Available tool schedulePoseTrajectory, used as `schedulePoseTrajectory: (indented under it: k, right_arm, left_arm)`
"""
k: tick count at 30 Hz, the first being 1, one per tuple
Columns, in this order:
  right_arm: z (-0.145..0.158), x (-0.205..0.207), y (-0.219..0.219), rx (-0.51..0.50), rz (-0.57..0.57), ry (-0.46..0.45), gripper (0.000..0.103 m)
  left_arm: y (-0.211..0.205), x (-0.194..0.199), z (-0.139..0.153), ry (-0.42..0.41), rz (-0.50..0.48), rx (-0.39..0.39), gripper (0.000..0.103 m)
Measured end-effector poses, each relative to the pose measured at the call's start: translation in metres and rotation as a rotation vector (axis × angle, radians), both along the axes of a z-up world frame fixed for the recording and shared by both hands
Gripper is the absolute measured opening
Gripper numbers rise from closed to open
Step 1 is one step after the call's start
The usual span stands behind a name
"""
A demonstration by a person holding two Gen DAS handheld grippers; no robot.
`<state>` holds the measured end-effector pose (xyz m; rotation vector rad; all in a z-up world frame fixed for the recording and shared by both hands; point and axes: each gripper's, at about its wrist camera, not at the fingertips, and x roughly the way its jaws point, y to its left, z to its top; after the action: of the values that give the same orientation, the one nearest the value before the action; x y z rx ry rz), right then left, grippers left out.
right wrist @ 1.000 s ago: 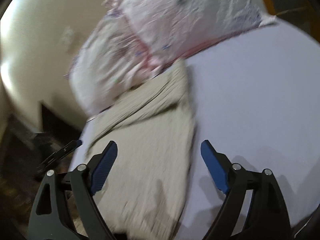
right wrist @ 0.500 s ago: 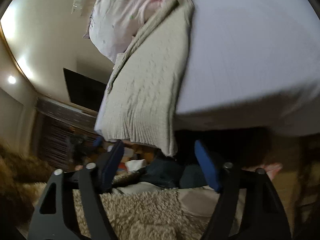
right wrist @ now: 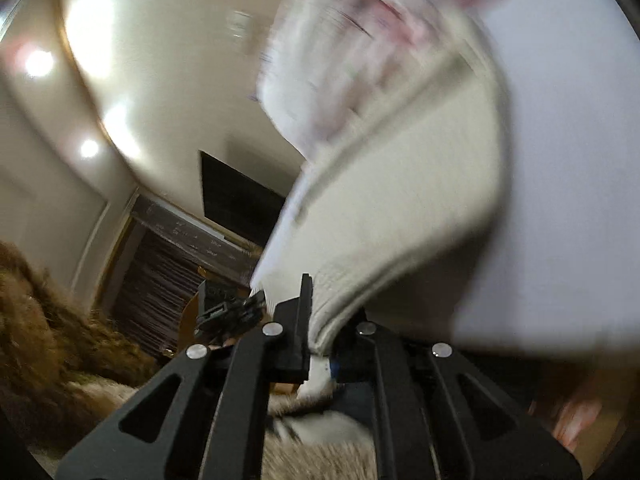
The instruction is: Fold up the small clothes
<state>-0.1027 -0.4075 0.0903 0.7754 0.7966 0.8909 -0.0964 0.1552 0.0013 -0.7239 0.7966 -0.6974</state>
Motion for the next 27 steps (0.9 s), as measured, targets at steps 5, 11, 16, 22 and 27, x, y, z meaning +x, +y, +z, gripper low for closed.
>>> schedulePoseTrajectory:
  k: [5, 11, 16, 22, 27]
  right_arm:
    - [0.078, 0.101, 0.017, -0.111, -0.097, -0.18, 0.006]
    - [0.037, 0.25, 0.008, -0.262, -0.379, 0.062, 0.006]
    - [-0.037, 0.3, 0.002, -0.325, -0.473, 0.321, 0.007]
    - [-0.013, 0.271, -0.019, -0.402, -0.705, 0.222, 0.093]
    - [-0.003, 0.239, -0.031, -0.291, -0.669, 0.066, 0.096]
  left_arm:
    - [-0.012, 0.083, 0.086, -0.177, 0.101, 0.112, 0.007]
    - [-0.048, 0.247, 0.097, -0.097, 0.31, 0.277, 0.007]
    - [-0.063, 0.312, 0.046, 0.066, 0.301, 0.375, 0.007]
    - [-0.051, 0.309, 0.042, 0.14, 0.224, 0.316, 0.072]
    - [-0.021, 0.266, 0.06, 0.048, 0.275, 0.293, 0.088]
